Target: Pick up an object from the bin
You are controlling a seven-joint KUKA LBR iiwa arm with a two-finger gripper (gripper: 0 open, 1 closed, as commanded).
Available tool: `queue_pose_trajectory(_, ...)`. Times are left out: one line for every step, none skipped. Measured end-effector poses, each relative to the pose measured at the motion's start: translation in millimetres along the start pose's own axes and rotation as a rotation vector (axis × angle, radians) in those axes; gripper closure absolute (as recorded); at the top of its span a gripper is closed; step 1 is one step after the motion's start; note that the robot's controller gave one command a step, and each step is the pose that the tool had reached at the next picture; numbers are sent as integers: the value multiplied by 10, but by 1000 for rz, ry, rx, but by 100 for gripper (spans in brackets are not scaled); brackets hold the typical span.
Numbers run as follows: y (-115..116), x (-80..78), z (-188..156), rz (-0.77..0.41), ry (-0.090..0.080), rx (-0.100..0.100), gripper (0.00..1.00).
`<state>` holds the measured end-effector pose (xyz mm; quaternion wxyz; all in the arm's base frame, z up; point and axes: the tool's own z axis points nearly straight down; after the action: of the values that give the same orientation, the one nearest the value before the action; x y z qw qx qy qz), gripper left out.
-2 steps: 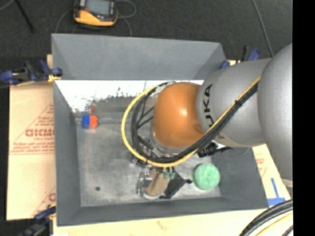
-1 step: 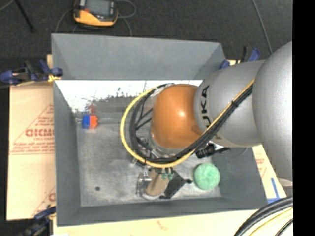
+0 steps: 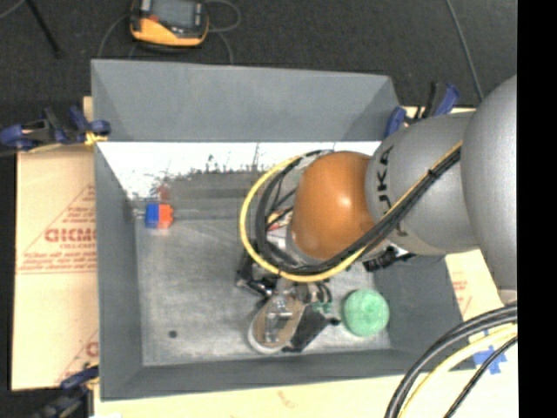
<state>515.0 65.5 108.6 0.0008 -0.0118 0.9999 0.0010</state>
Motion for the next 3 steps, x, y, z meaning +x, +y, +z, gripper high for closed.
queue_pose_trajectory(-333, 97, 193, -303, -17, 1, 100)
queue_pose_trajectory(-333, 97, 193, -301, -17, 1, 100)
queue_pose_trajectory(-368, 171, -263, -320, 2, 2, 100)
